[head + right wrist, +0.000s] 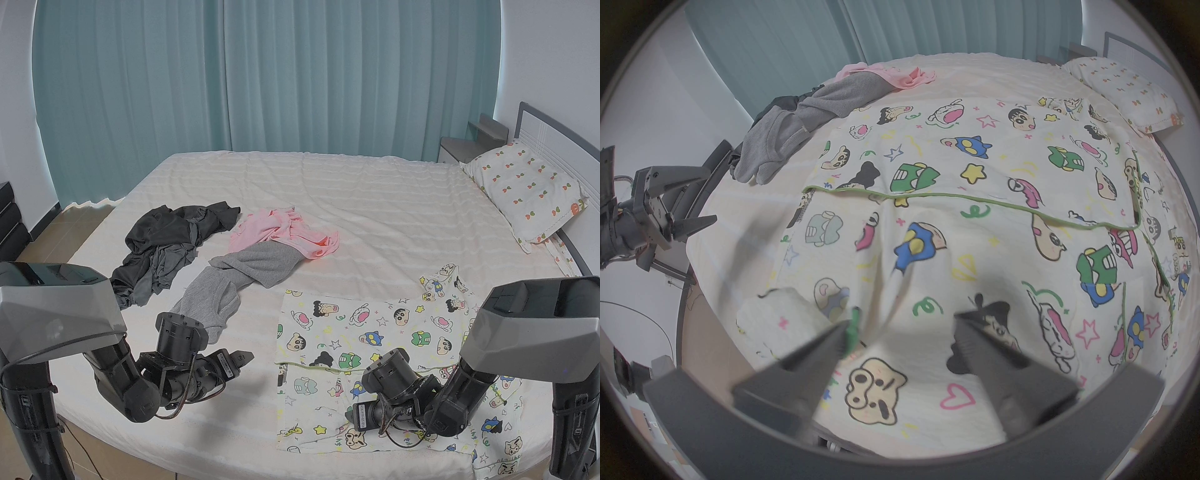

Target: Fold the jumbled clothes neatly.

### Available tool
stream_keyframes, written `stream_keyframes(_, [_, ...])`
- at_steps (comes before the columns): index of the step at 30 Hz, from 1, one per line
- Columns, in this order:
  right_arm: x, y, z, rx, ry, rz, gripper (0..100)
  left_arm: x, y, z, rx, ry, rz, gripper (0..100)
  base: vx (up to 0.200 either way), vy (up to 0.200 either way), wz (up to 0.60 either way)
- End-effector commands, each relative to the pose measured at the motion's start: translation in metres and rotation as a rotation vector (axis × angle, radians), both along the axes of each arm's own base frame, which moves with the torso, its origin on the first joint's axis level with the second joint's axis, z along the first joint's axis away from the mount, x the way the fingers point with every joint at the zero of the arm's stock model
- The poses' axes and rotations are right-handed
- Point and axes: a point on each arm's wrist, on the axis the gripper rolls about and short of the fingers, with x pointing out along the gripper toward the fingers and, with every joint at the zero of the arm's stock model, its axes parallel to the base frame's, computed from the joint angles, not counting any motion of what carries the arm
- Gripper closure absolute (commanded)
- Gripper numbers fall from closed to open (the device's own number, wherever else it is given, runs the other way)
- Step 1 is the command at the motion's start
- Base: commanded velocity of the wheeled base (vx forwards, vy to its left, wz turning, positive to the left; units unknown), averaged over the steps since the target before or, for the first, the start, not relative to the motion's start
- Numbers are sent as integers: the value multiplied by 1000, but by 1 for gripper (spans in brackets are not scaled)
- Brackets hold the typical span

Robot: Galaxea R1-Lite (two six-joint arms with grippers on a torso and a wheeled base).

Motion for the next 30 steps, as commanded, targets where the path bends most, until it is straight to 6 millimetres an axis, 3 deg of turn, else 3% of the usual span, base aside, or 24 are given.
stream_keyframes(1, [-2, -2, 13, 22, -25, -1, 0, 0, 0, 1, -2, -4, 1, 0, 0, 0, 0])
stream_keyframes(6, [1, 0, 33, 62, -76, 4, 0, 0, 0, 1, -2, -5, 1, 0, 0, 0, 0])
stream_keyframes(11, [11, 21, 45, 96, -142, 54, 0, 1, 1, 1, -2, -5, 3, 0, 0, 0, 0])
stream_keyframes(21, [8, 72, 31, 81, -178, 240, 0, 1, 0, 1, -2, -5, 3, 0, 0, 0, 0])
stream_keyframes(26, [-3, 84, 27, 98, -151, 356, 0, 1, 0, 1, -3, -3, 2, 0, 0, 0, 0])
stream_keyframes(30, [0, 84, 23, 124, -123, 383, 0, 1, 0, 1, -4, -3, 3, 0, 0, 0, 0])
